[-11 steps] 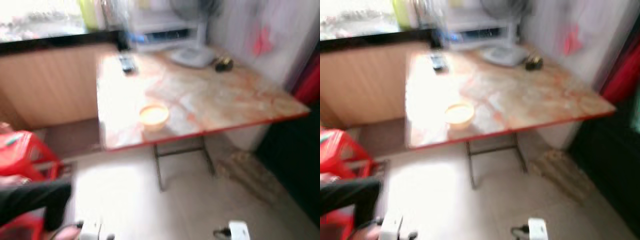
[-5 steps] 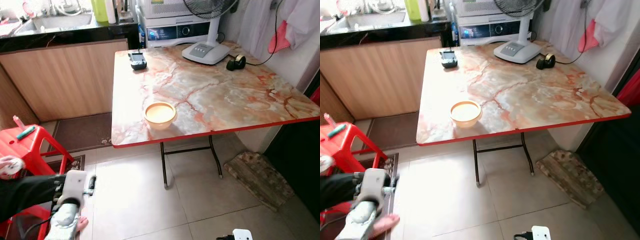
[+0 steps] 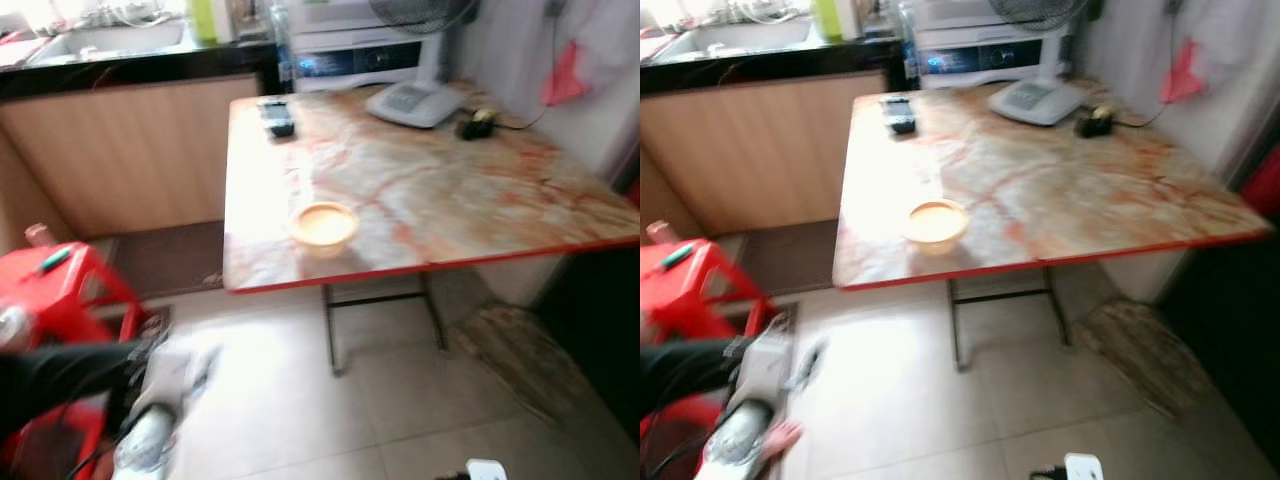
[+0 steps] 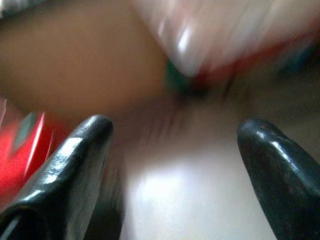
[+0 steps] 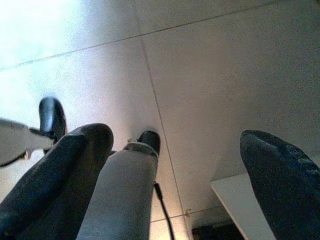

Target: Restocking fridge

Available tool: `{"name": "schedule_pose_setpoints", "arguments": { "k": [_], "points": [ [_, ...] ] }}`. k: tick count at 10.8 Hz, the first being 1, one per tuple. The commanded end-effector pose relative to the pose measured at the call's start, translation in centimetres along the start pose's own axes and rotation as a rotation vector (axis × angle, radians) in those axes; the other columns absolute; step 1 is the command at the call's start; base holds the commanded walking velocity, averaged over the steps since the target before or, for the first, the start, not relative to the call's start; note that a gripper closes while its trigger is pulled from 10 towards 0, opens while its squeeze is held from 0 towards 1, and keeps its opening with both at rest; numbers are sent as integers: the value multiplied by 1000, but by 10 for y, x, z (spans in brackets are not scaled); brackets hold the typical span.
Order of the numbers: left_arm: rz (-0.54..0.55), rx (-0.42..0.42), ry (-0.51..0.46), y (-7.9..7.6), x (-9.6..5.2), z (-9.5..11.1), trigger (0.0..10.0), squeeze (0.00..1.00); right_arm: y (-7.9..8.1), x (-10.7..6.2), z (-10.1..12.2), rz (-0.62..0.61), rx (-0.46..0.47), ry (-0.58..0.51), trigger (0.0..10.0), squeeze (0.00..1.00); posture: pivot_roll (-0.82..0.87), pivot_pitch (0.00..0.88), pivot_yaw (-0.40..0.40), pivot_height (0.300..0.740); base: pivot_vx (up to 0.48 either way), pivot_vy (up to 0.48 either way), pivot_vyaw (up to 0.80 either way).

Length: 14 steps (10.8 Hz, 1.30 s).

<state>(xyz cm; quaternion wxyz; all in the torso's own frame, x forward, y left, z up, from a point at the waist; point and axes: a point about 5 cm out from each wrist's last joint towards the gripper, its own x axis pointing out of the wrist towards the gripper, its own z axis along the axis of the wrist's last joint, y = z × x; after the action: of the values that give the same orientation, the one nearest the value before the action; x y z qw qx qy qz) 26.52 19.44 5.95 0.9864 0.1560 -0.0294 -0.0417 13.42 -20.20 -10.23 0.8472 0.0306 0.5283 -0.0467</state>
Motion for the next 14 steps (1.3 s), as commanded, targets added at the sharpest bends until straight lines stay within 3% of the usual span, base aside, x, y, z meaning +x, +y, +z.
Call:
{"name": "schedule_pose_setpoints", "arguments": {
  "k": [1, 2, 5, 8, 14],
  "points": [
    [-44, 29, -111, -3, 10, 25, 10000, 0, 3, 0, -1, 8, 0, 0, 10000, 0, -26, 0, 39, 740, 0, 0, 0],
    [-37, -64, -150, -8, 22, 42, 10000, 0, 2, 0, -2, 3, 10, -4, 10000, 0, -22, 0, 38, 740, 0, 0, 0],
    [-53, -137, -225, -16, 39, 68, 10000, 0, 2, 0, -3, 11, 21, -8, 10000, 0, -21, 0, 37, 740, 0, 0, 0],
    [-73, -167, -200, -19, 33, 76, 10000, 0, 3, -1, -3, 13, 67, -33, 10000, 0, -31, 0, 46, 740, 0, 0, 0],
    [-26, -157, -161, -5, 35, 77, 10000, 0, 4, 0, 3, 18, 90, -58, 10000, 0, -10, 0, 36, 740, 47, 0, 0]
  ]
}}
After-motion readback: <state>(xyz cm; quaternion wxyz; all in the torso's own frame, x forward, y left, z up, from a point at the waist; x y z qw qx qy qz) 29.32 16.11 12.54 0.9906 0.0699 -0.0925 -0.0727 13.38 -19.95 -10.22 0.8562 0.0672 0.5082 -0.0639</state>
